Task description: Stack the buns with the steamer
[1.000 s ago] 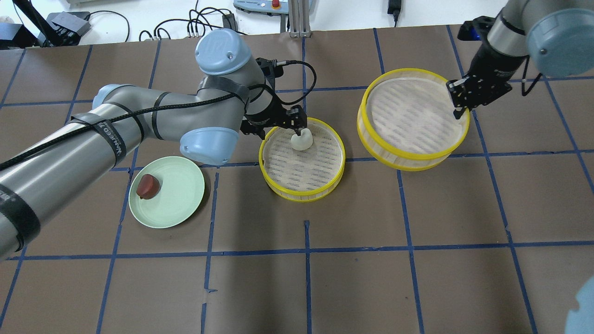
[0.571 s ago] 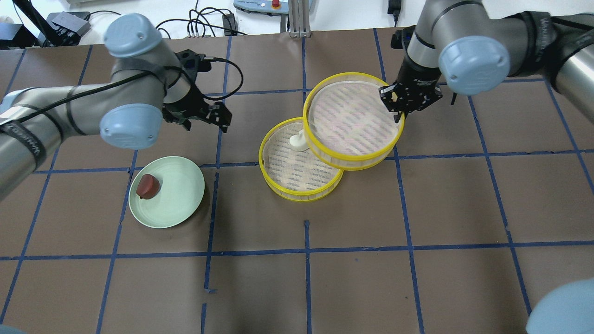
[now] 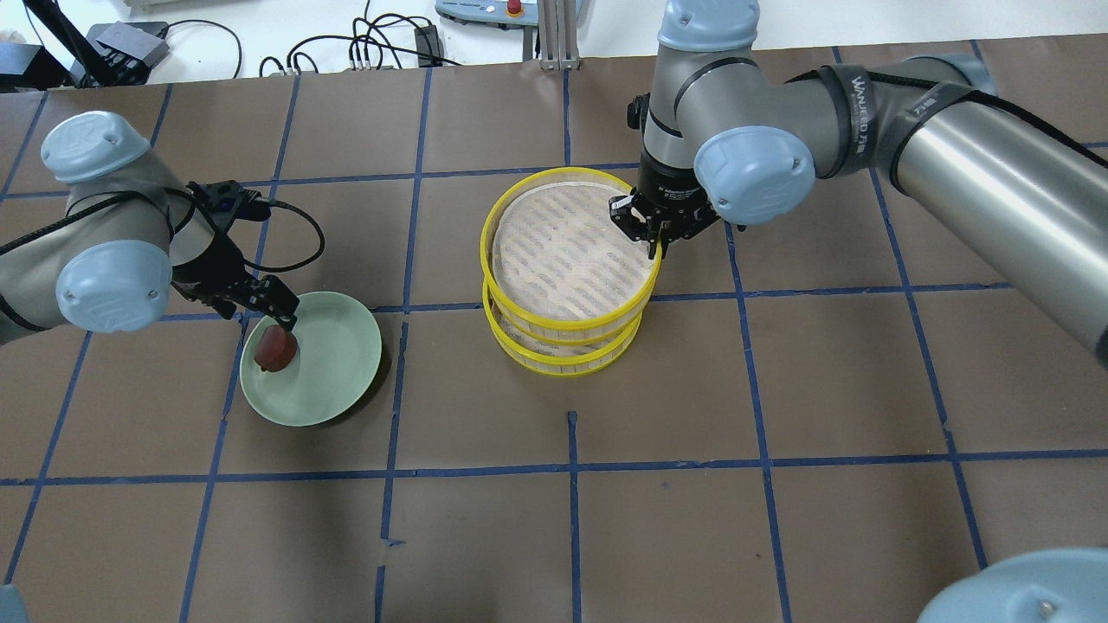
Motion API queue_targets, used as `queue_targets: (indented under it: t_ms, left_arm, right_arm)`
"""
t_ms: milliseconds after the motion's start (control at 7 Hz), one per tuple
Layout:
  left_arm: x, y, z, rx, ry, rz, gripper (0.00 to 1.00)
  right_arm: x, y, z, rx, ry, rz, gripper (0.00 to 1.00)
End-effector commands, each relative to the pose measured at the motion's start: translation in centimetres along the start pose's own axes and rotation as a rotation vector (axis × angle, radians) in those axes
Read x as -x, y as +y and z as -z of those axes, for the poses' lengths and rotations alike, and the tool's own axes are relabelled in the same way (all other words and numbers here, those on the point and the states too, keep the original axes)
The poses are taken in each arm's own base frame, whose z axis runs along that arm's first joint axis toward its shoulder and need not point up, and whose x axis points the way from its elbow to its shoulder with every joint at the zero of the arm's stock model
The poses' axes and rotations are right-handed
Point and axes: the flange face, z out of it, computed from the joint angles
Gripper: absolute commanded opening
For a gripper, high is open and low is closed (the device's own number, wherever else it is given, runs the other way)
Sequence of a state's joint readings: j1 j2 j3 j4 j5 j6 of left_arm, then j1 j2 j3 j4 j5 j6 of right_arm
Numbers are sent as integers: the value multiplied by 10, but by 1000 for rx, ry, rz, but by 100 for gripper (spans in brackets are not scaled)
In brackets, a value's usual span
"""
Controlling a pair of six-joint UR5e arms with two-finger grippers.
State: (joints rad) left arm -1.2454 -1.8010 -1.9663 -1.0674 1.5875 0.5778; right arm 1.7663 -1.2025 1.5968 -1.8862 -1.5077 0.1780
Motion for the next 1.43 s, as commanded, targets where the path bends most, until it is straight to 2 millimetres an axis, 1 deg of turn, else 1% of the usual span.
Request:
queue_targets:
  t_ms: [0, 143, 286, 429, 571, 714, 857, 1000, 1143, 1286]
  left_arm:
    - [3, 4, -28, 48, 28, -2, 88]
    - [3, 3, -32, 50, 31, -3, 75]
    - [2, 3, -40, 61, 42, -4, 68]
    - [3, 3, -44, 68, 46, -4, 53]
    - [5, 1, -40, 63, 37, -4, 27]
    - [6, -2, -35, 43, 28, -3, 0]
    - [8, -7, -22, -23, -24, -5, 0]
    - [7, -10, -5, -63, -47, -8, 0]
    - [-4, -12, 33, -116, -85, -10, 0]
    - [-20, -9, 55, -126, -86, 0, 0]
  right_arm:
    - [5, 3, -14, 13, 7, 6, 12]
    - [5, 4, -22, 9, 4, 5, 13]
    - [4, 5, -26, 13, 5, 6, 14]
    - [4, 5, -28, 16, 6, 4, 15]
    - [4, 6, -30, 21, 5, 4, 17]
    - [4, 5, -30, 20, 3, 4, 16]
    - [5, 3, -34, 15, 2, 4, 16]
    - [4, 2, -34, 10, 6, 5, 16]
    - [4, 1, -36, 11, 6, 5, 16]
    - [4, 1, -38, 13, 11, 5, 21]
